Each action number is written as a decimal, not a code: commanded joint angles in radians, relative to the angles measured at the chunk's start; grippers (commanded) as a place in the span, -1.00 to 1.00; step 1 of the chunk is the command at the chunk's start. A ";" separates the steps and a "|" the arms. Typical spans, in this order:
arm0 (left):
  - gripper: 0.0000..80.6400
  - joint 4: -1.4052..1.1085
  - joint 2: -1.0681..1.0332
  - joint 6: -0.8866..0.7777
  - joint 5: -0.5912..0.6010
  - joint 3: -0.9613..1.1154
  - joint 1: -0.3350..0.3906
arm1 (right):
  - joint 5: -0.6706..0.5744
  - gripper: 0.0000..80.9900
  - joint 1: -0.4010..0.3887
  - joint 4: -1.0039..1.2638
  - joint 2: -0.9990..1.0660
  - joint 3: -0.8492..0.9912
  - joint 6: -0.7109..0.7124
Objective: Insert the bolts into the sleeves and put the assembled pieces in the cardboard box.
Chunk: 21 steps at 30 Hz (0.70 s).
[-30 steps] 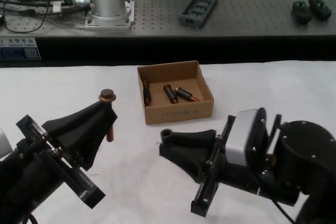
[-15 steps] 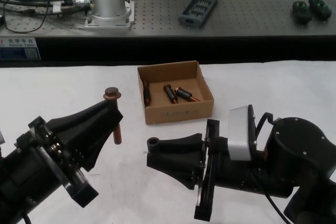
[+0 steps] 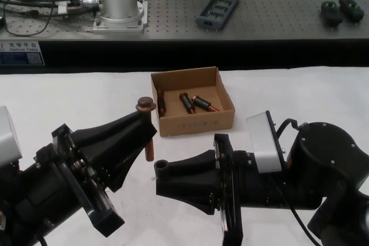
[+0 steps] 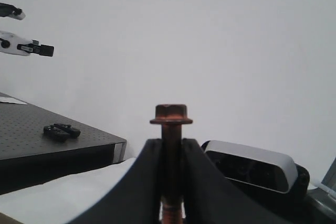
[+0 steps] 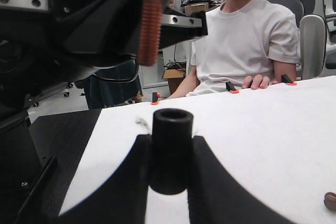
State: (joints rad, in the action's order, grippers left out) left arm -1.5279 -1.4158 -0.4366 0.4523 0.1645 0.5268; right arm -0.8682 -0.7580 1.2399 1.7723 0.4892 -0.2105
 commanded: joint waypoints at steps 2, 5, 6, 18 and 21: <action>-0.98 -0.025 0.011 0.014 0.008 0.010 0.005 | -0.058 -0.84 0.005 0.041 0.000 0.008 -0.032; -0.98 -0.025 0.011 0.014 0.008 0.010 0.005 | -0.070 -0.84 0.005 0.068 0.000 0.008 -0.056; -0.98 -0.025 0.011 0.014 0.008 0.010 0.005 | -0.073 -0.84 0.005 0.070 0.000 0.008 -0.059; -0.98 -0.025 0.011 0.001 0.008 0.010 0.040 | -0.168 -0.84 0.005 0.075 0.000 0.008 -0.089; -0.98 -0.025 0.011 0.001 0.029 0.010 0.044 | -0.193 -0.84 0.005 0.075 0.000 0.012 -0.102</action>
State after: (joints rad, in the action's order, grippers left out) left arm -1.5279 -1.4158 -0.4350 0.4523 0.1645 0.5626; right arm -1.0316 -0.7580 1.2995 1.7723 0.4892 -0.3014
